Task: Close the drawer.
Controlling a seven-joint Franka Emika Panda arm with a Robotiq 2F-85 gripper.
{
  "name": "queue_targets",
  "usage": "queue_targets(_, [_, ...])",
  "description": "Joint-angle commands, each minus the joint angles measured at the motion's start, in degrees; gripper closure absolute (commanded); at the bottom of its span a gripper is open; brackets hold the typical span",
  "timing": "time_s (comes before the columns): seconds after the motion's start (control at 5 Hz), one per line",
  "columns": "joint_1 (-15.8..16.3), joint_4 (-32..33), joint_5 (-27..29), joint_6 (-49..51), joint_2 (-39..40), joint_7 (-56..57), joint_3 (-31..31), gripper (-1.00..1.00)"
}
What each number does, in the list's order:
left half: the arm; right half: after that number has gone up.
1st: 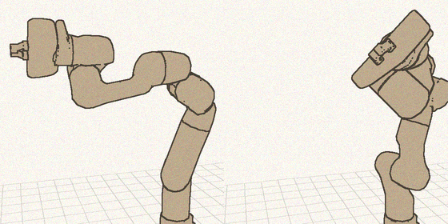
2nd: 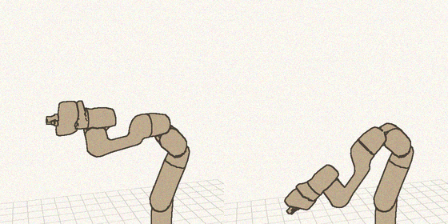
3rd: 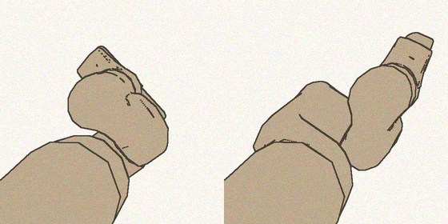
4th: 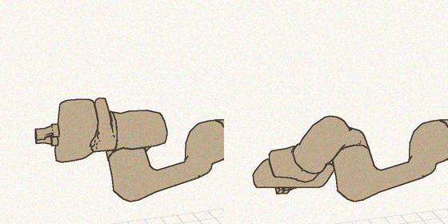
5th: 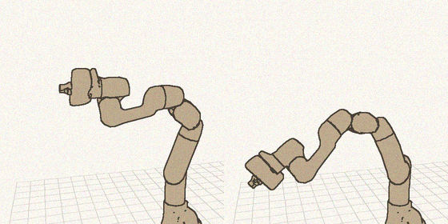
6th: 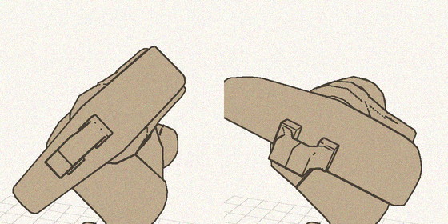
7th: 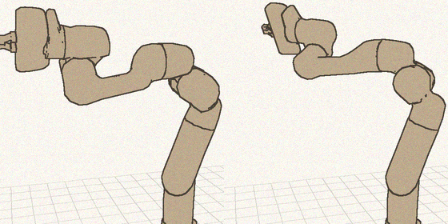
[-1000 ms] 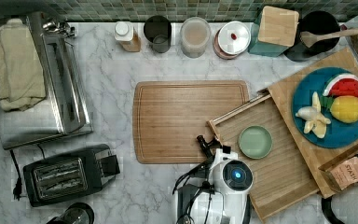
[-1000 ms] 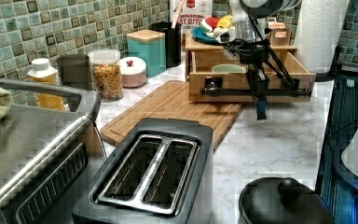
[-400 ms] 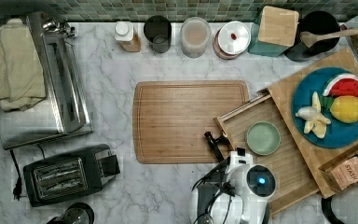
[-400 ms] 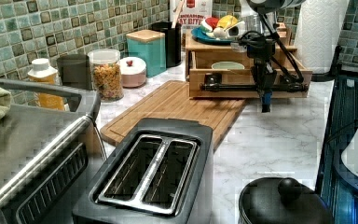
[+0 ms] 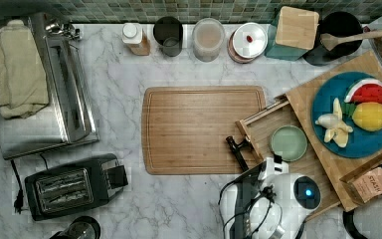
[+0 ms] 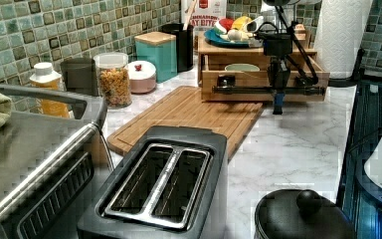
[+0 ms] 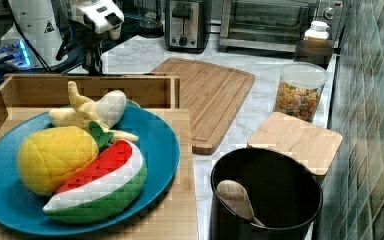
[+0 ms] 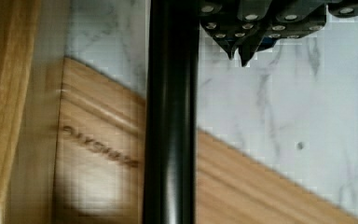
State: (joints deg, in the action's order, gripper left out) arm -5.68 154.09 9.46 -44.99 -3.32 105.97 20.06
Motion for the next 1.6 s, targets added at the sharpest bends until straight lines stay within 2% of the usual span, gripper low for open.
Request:
queue_targets(0.2, [-3.02,-19.55,-0.24,-3.86,4.01,2.73,4.82,1.00])
queue_targets(0.4, [-4.32,-27.96,-0.38,3.05,7.42,6.20,5.44,1.00])
queue_targets(0.6, [-3.98,-35.31,8.87,2.14,16.54,17.12,7.44,1.00])
queue_targets(0.8, [-7.03,-41.27,18.30,0.19,25.11,25.81,5.38,1.00])
queue_targets(1.0, [-7.23,-44.66,17.63,-3.08,27.91,23.64,5.63,1.00])
queue_targets(1.2, [-7.18,-49.89,12.94,0.07,29.86,19.34,7.32,1.00])
queue_targets(1.6, [-7.57,-49.86,12.64,0.03,29.77,19.10,6.87,1.00])
